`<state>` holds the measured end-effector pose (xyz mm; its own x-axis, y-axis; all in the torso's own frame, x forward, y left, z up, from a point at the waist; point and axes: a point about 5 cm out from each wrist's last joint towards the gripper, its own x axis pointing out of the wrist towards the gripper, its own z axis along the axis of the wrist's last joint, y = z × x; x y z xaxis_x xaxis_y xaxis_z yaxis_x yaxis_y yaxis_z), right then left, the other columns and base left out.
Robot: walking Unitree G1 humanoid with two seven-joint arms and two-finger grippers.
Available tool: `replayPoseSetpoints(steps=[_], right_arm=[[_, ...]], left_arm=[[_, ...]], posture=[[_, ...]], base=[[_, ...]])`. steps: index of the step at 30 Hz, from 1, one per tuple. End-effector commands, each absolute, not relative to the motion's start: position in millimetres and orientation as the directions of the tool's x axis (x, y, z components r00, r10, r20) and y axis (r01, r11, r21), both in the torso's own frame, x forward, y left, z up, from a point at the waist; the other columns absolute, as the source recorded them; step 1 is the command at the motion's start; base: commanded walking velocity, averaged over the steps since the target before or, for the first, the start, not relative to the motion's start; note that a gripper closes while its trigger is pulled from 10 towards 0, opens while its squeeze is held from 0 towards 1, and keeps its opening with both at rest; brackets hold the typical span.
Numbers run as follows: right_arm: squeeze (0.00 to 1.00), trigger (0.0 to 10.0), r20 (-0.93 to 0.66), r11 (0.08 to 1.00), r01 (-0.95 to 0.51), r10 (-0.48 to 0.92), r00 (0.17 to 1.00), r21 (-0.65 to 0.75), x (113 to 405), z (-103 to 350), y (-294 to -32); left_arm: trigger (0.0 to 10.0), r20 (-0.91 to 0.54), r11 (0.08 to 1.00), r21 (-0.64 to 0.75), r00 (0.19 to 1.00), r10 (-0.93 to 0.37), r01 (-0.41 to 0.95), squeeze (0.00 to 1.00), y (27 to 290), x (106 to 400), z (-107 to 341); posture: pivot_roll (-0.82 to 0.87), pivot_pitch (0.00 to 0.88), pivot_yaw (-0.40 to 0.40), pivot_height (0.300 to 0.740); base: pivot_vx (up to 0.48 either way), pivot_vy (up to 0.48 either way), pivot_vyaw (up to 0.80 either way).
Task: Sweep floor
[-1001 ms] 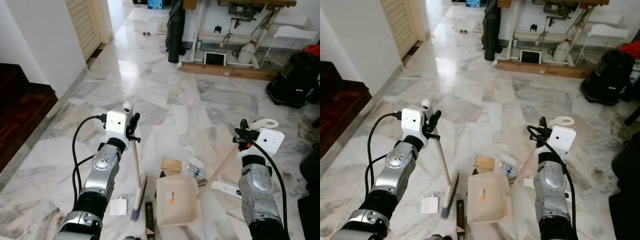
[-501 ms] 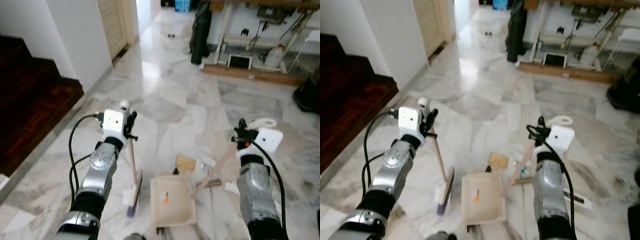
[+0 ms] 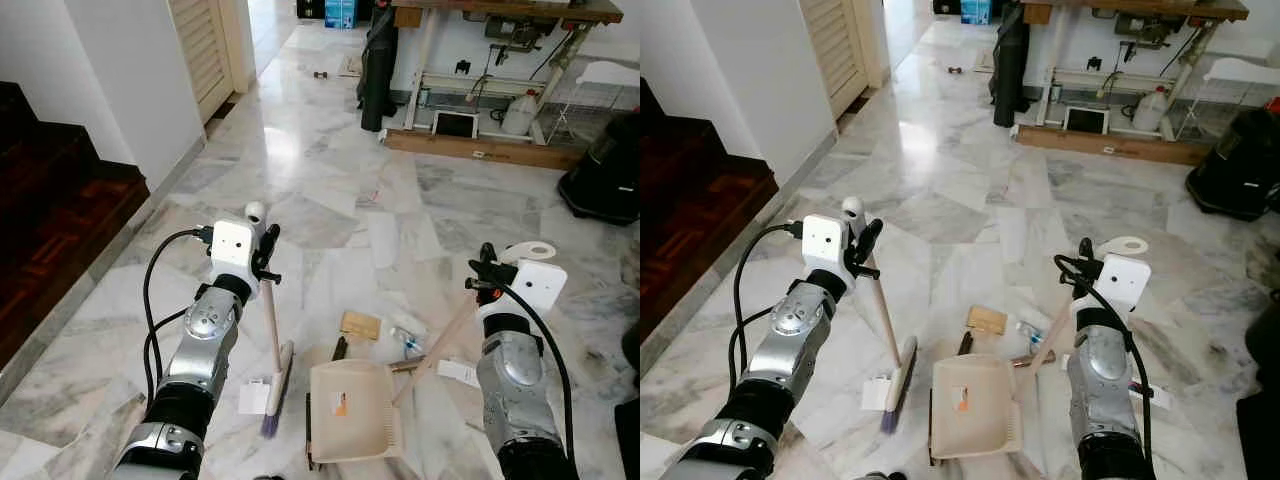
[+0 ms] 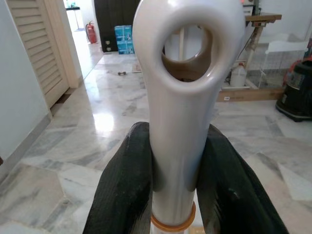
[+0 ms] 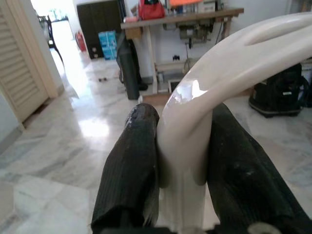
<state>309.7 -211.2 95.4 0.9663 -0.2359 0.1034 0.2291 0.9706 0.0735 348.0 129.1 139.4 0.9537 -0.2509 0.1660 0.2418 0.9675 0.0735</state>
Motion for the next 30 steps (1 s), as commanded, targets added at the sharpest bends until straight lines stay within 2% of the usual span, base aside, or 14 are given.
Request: replayPoseSetpoints(steps=[1, 12, 23, 30], right_arm=[[0.0, 10.0, 0.122, 0.967, 0.244, -0.252, 0.96, 0.079, 309, 96, -214], [0.0, 10.0, 0.102, 0.96, 0.273, -0.278, 0.955, 0.06, 310, 84, -216], [0.0, 10.0, 0.147, 0.933, 0.358, -0.357, 0.923, 0.016, 308, 83, -233], [0.0, 10.0, 0.11, 0.924, 0.382, -0.38, 0.918, 0.007, 305, 73, -232]], left_arm=[[10.0, 0.183, 0.965, 0.091, 0.948, -0.259, 0.246, 0.0, 131, 348, 144], [10.0, 0.181, 0.962, 0.096, 0.946, -0.27, 0.256, 0.0, 133, 345, 144], [10.0, 0.176, 0.959, 0.106, 0.944, -0.278, 0.262, 0.0, 137, 338, 143], [10.0, 0.172, 0.959, 0.12, 0.946, -0.275, 0.257, 0.0, 143, 334, 144]], posture=[[0.08, 0.069, 0.009, 0.74], [0.1, 0.089, 0.015, 0.74], [0.12, 0.113, 0.018, 0.74], [0.15, 0.136, 0.023, 0.74]], base=[[0.0, 0.0, 0.0], [0.0, 0.0, 0.0], [0.0, 0.0, 0.0], [0.0, 0.0, 0.0]])
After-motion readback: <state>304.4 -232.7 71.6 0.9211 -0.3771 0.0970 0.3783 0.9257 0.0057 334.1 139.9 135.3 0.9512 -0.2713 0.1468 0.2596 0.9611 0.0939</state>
